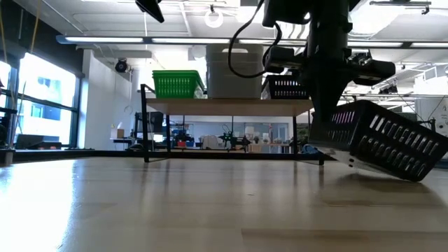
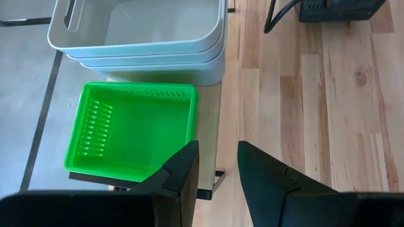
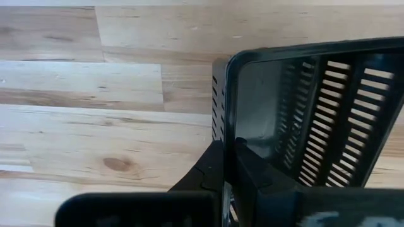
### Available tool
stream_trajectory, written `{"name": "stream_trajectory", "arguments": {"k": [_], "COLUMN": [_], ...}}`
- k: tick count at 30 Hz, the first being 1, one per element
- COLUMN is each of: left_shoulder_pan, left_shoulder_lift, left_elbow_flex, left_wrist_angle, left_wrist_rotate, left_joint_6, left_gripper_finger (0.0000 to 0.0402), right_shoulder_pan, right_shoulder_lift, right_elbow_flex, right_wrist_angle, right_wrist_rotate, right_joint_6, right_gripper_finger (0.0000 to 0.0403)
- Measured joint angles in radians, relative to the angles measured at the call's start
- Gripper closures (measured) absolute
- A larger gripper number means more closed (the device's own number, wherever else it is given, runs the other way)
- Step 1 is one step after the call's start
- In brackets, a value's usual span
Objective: Stack baskets on shelf by color
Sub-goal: Stack the black bin on the black bin on the shelf
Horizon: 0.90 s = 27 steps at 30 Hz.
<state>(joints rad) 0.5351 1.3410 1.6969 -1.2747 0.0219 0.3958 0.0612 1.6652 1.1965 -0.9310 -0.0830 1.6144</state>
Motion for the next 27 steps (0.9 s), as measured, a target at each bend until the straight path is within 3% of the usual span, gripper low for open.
{"name": "stream_trajectory", "arguments": {"k": [4,12,17,22,27], "left_shoulder_pan": [0.0,0.0,0.0,0.0,0.0], "left_shoulder_lift": [0.0,0.0,0.0,0.0,0.0], "left_elbow_flex": [0.0,0.0,0.0,0.0,0.0], "left_wrist_angle": [0.0,0.0,0.0,0.0,0.0], "left_wrist_rotate": [0.0,0.0,0.0,0.0,0.0], "left_joint_6": [0.0,0.0,0.0,0.0,-0.001], "left_gripper_finger": [0.03,0.03,0.03,0.03,0.03], "right_shoulder_pan": [0.0,0.0,-0.002,0.015,0.083], "right_shoulder_lift": [0.0,0.0,-0.012,-0.064,-0.1], "right_elbow_flex": [0.0,0.0,0.0,-0.001,-0.001], "right_wrist_angle": [-0.001,-0.002,-0.005,0.002,0.015], "right_wrist_rotate": [0.001,0.022,0.027,0.028,-0.027], "right_joint_6": [-0.017,-0.024,-0.045,-0.148,-0.37], "right_gripper_finger": [0.0395,0.0314,0.029,0.029,0.0291]}}
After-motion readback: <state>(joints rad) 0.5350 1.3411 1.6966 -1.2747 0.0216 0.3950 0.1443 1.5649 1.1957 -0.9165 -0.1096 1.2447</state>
